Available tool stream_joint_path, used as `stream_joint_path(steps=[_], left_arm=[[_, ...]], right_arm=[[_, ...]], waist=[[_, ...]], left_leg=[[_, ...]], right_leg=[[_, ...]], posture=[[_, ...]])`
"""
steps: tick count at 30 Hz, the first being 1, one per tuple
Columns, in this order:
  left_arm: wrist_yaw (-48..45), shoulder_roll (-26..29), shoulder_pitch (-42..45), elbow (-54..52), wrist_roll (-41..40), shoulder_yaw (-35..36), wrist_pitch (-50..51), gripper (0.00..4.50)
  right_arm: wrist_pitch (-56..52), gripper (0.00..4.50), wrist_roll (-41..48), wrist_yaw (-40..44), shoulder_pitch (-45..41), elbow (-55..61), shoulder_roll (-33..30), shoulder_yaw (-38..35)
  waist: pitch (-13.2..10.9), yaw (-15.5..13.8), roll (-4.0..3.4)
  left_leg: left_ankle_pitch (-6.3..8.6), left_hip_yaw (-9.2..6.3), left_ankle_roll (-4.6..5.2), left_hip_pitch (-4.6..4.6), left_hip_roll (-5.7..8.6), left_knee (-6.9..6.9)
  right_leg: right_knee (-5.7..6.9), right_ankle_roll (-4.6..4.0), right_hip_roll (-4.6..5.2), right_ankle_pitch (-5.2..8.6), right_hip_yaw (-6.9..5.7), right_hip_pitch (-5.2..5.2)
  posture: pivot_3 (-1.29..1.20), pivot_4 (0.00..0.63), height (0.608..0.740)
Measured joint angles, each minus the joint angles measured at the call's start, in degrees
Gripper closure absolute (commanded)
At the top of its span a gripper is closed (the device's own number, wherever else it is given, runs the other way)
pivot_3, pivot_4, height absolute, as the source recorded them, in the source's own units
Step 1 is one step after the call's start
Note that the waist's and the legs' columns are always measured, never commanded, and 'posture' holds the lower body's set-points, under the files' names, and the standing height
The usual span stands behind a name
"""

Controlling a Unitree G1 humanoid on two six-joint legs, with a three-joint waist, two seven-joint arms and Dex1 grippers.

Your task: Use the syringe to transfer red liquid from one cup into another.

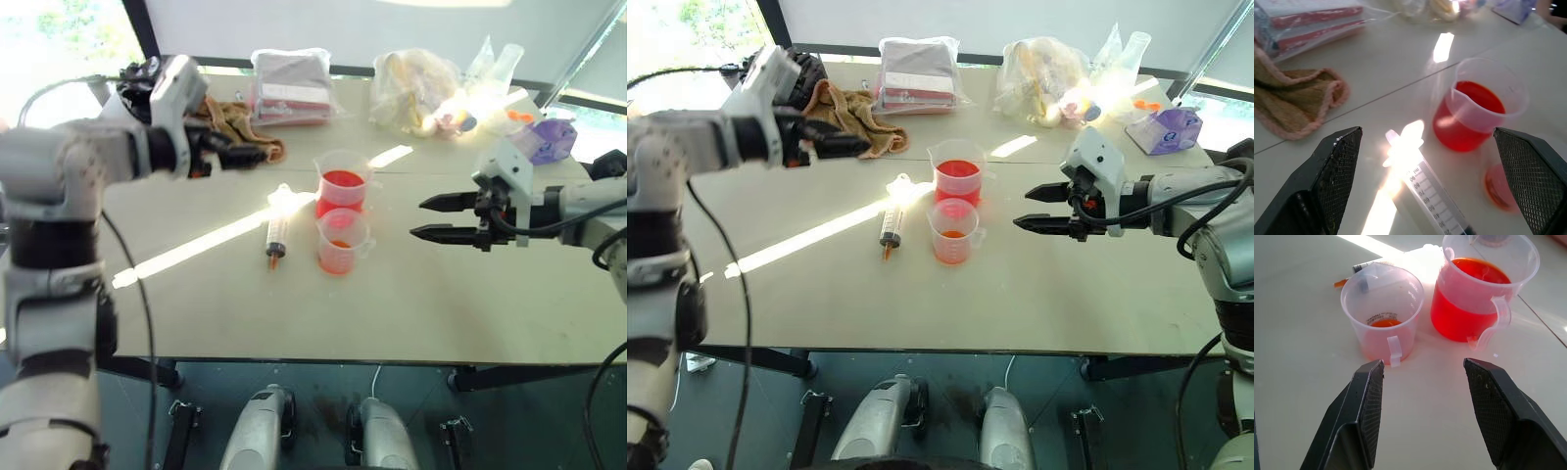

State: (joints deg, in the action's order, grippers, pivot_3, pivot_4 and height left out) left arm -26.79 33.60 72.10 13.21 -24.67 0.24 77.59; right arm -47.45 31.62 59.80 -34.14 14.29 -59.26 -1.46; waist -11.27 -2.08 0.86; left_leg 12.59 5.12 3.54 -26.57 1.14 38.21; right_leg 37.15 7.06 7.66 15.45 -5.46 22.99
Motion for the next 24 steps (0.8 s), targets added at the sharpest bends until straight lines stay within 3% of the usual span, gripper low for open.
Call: stream_joint_path(steps=[6, 12, 18, 24], left_arm=[[12.9, -10.6, 11.3, 14.4, 8.7, -1.1, 9.9, 0.04], [19.3, -15.6, 20.3, 32.3, 10.7, 0.9, 14.4, 0.04], [28.6, -18.3, 22.7, 48.6, 12.6, 10.2, 14.4, 0.04], [38.0, -21.3, 22.7, 51.3, 15.4, 21.0, 14.4, 0.04]], right_arm=[[-1.2, 1.78, 0.5, -2.9, 4.5, 3.5, 0.2, -2.1], [-2.9, 1.78, 1.8, -4.2, 6.0, 5.9, 0.2, -4.2], [-4.1, 1.78, 2.5, -4.4, 6.0, 6.4, 0.0, -4.4], [-4.7, 1.78, 2.5, -4.5, 5.5, 6.5, 0.0, -4.4]], waist=[[0.0, 0.0, 0.02], [0.0, 0.0, 0.02], [0.0, 0.0, 0.04], [0.0, -0.2, 0.06]], left_leg=[[0.01, 0.04, 0.01, -0.06, -0.01, 0.0], [0.0, 0.05, -0.02, -0.04, -0.02, 0.0], [0.01, 0.05, -0.05, -0.06, -0.02, 0.0], [0.05, 0.04, -0.14, -0.08, 0.03, 0.0]], right_leg=[[0.03, 0.04, 0.01, 0.03, 0.01, 0.08], [0.06, 0.04, 0.02, 0.03, 0.02, 0.1], [0.07, 0.04, 0.04, 0.02, 0.02, 0.15], [0.05, 0.06, 0.09, 0.0, 0.03, 0.14]], posture=[[0.0, 0.15, 0.74], [0.0, 0.15, 0.74], [0.0, 0.15, 0.74], [0.0, 0.15, 0.74]])
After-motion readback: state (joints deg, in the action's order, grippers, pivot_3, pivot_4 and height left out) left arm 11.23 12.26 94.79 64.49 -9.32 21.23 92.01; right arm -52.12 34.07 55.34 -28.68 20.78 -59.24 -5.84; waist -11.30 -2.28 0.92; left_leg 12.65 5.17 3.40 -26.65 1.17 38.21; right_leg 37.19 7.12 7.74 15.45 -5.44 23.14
